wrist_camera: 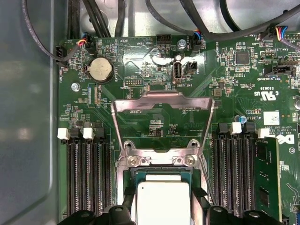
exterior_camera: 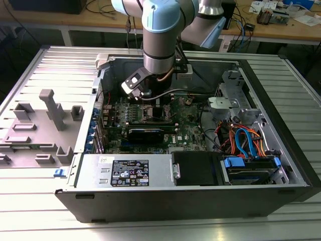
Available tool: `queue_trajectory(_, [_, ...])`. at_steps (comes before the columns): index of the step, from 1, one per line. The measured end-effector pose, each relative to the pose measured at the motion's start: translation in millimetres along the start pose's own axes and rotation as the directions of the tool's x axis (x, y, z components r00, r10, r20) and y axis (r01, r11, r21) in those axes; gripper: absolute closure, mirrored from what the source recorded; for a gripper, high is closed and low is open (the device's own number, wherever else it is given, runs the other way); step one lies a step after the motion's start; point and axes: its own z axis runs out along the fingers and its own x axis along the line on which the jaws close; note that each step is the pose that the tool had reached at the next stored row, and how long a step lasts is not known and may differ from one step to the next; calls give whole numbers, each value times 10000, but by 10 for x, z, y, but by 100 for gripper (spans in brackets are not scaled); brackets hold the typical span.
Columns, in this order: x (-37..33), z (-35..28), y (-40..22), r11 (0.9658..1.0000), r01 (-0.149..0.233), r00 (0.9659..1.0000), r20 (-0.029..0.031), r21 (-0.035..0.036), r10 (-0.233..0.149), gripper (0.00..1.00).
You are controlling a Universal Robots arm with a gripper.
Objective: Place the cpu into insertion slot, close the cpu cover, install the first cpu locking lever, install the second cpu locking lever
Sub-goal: 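Place the cpu into insertion slot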
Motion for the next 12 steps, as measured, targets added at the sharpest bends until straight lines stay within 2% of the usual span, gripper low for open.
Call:
queue_trajectory(1, [0,-1,0,10000,0,10000,2,1,0,38])
queue_trajectory(7, [0,-11,2,10000,0,10000,0,3,0,38])
queue_trajectory(12, [2,-139,5,10000,-1,10000,1,26,1,38])
